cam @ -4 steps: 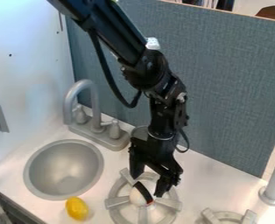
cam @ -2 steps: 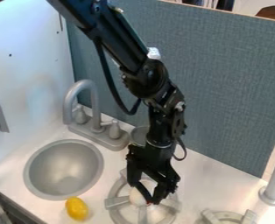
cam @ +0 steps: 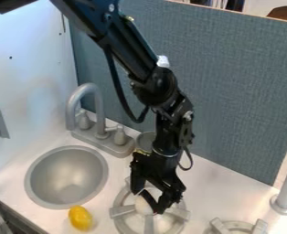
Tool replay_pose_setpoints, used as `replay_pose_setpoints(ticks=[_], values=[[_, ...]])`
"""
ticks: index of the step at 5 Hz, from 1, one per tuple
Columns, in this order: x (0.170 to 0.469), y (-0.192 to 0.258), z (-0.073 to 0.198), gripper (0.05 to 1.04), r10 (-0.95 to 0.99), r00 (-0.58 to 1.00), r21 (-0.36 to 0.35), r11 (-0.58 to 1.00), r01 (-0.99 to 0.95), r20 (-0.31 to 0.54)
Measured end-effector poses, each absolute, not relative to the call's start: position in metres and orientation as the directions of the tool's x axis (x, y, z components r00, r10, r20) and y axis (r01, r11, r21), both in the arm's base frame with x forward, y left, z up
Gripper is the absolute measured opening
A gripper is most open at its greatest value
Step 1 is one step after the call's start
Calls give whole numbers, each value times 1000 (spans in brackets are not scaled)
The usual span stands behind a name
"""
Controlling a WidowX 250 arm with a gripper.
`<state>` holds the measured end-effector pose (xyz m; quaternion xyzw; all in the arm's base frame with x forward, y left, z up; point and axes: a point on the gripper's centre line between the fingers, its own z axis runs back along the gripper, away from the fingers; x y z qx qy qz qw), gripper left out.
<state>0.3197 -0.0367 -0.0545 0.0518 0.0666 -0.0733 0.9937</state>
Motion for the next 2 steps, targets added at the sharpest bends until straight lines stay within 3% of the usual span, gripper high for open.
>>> replay_pose_setpoints(ticks=[2], values=[[326,-23,-67,1000,-101,980,160,979,129,-171]])
